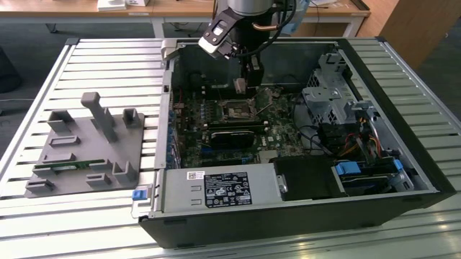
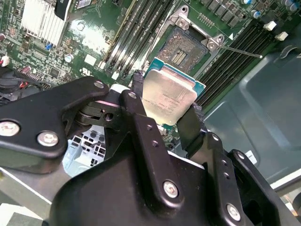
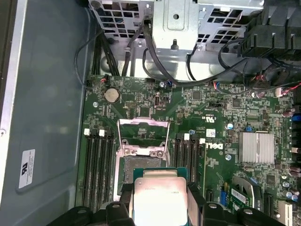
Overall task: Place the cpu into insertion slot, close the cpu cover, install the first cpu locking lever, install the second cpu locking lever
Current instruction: 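Place the cpu into insertion slot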
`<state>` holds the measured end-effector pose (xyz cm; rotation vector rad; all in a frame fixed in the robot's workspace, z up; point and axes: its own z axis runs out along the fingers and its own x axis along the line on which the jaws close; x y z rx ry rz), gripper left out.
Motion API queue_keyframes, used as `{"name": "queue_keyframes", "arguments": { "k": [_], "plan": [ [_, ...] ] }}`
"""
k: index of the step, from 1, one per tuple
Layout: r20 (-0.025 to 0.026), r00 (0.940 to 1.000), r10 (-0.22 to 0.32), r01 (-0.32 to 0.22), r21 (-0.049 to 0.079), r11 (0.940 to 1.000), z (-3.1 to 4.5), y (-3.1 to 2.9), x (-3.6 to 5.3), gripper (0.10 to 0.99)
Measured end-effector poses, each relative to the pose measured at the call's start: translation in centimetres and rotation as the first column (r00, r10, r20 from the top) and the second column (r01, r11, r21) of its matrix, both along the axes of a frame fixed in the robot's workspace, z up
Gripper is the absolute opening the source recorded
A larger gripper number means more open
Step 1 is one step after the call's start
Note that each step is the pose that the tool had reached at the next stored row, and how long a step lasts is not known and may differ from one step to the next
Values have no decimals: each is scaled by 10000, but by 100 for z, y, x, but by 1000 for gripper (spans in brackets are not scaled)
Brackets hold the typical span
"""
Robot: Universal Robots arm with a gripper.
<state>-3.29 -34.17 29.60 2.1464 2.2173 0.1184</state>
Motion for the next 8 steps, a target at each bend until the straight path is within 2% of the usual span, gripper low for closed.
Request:
{"name": "queue_keyframes", "arguments": {
  "k": [8],
  "plan": [
    [1, 10000, 0, 0, 0, 10000, -80, 0, 0, 537]
  ]
}}
